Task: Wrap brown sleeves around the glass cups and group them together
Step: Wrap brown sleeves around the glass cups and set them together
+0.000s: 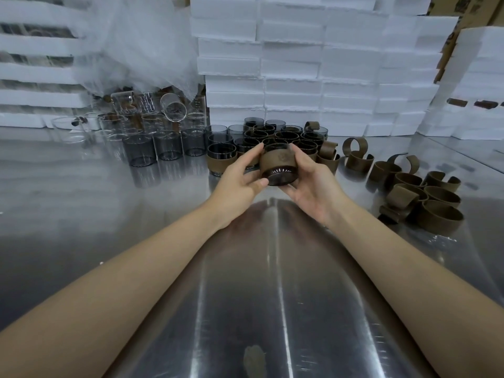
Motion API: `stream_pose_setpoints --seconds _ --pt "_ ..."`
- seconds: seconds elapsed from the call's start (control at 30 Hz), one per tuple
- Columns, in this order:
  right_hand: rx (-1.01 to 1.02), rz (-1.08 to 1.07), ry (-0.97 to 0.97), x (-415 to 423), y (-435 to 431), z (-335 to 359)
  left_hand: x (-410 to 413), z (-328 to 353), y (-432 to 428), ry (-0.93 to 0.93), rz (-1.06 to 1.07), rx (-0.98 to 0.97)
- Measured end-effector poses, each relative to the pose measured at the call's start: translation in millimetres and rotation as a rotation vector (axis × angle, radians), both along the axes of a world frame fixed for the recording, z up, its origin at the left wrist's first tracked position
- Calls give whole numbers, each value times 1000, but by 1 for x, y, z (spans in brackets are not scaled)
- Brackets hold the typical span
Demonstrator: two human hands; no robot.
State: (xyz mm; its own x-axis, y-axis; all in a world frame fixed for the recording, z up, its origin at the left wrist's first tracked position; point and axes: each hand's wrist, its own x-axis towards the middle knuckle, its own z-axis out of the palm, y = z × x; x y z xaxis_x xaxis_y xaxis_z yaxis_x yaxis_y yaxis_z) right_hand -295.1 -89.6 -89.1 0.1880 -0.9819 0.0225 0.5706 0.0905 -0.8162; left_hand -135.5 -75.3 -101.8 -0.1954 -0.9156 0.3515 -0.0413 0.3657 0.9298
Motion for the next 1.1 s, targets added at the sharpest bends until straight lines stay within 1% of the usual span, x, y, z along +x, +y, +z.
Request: stream_pose_setpoints --seconds 0.27,0.37,0.47,0.73,0.77,0.83,0.9,0.93,1.0,1.1 --pt "-24 -37 -37 0 0 1 2 -4 -4 -51 23 -49" --pt "-42 -32 5 -2 1 0 2 -4 -5 -55 34 -75" --pt "-48 -22 46 -4 0 -2 2 -4 -5 -40 26 -91" --pt "-54 -12 41 -3 1 -3 2 -3 -4 16 22 -85" --pt "-62 -14 66 -3 0 -2 2 -4 -4 18 26 -77" --pt "-100 -20 183 -1 0 -2 3 -5 -6 -3 33 -57" --pt "-147 -25 313 0 0 -3 3 -7 -7 -53 24 -35" --pt "-160 -21 345 0 0 -3 3 -7 -7 -82 14 -30" --pt "-171 -9 352 0 0 -5 2 -7 -7 -120 2 -25" --pt "-159 -22 329 0 -1 -4 3 -7 -7 -129 -9 -24"
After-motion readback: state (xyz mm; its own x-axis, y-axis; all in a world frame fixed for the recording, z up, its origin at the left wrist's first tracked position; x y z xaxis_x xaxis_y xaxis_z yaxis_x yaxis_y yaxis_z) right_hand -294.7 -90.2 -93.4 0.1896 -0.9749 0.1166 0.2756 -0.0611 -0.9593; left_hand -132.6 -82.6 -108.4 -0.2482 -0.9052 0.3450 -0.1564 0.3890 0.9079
